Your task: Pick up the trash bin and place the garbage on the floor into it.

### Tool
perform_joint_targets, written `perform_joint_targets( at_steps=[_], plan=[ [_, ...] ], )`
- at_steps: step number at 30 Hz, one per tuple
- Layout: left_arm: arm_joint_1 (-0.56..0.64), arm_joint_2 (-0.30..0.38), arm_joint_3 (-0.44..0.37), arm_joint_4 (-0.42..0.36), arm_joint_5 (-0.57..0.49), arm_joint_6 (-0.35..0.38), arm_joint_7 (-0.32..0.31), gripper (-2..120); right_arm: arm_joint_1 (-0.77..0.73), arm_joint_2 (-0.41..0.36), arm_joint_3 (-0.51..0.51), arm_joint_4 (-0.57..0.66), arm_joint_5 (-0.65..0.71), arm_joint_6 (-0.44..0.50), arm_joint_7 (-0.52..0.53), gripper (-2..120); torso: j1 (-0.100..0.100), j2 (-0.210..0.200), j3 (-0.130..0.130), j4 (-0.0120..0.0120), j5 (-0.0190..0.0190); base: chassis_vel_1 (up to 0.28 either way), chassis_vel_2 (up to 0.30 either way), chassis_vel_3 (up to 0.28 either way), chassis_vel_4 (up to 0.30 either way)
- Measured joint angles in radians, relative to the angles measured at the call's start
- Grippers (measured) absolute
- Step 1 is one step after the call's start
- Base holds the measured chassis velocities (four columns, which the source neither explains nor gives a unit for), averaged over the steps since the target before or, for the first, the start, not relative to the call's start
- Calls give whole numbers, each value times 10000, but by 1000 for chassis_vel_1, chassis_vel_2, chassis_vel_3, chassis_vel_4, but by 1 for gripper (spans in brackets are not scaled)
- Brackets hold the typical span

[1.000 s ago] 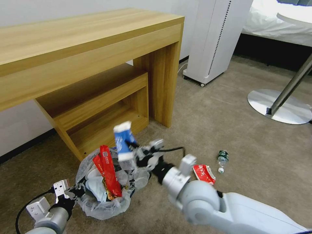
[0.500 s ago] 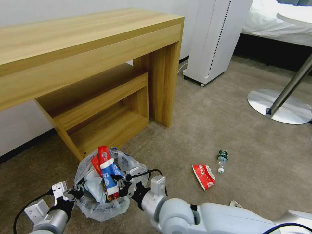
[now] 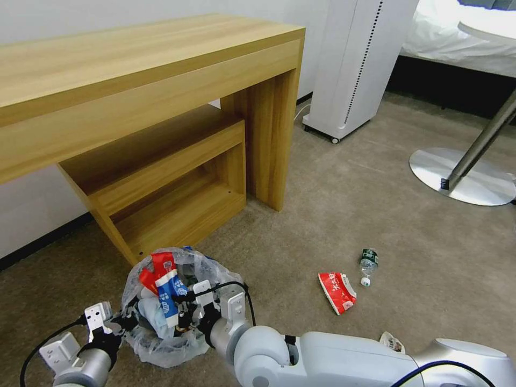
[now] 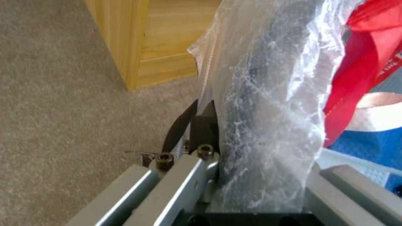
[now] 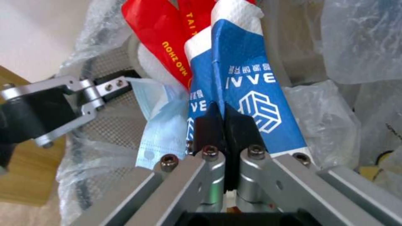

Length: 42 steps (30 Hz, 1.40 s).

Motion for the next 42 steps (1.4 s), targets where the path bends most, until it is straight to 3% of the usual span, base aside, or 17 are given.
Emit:
perform_joint_targets(
  at_steps=[10,21,23,26,27,31,33,35,40,42],
  plan=[
    [47,-72,65,75,102,-16,21,0,-43,-3,177,53,59,-290,341,0,0,0,0,1,0,0,0,0,0],
    [61,-82,46,9,103,-19,26,0,-49,-363,194,464,-366,-93,-229,41,-1,0,0,1,0,0,0,0,0],
    [63,-83,46,5,104,-19,26,0,-59,-377,179,469,-416,-69,-263,43,0,0,-1,1,1,0,0,0,0],
    [103,-88,32,-25,104,-19,26,0,-148,-479,204,402,-1100,395,-961,59,-1,0,0,0,1,0,0,0,0],
    [103,-88,32,-25,104,-19,26,0,-148,-479,204,402,-1100,395,-961,59,-1,0,0,0,1,0,0,0,0],
    [127,-136,28,-42,110,-18,30,0,-357,-452,645,-103,-2306,2214,-2876,78,0,0,0,1,1,0,0,0,0],
    [127,-137,26,-44,110,-17,30,0,-427,-436,810,-203,-2542,2618,-3291,82,-1,0,0,1,1,0,0,0,0],
    [127,-131,-4,-45,106,-13,31,0,-686,-448,1437,-237,-2911,3300,-4109,92,-1,0,0,1,2,0,0,0,0],
    [101,-128,-49,-43,82,-13,32,0,-1153,-678,2727,-68,-3577,3951,-4860,100,0,0,0,4,3,0,0,0,0],
    [44,-112,-60,-27,64,-13,32,0,-1556,-1059,4120,267,-3903,4112,-5311,100,0,0,0,2,2,0,0,0,0]
  ],
)
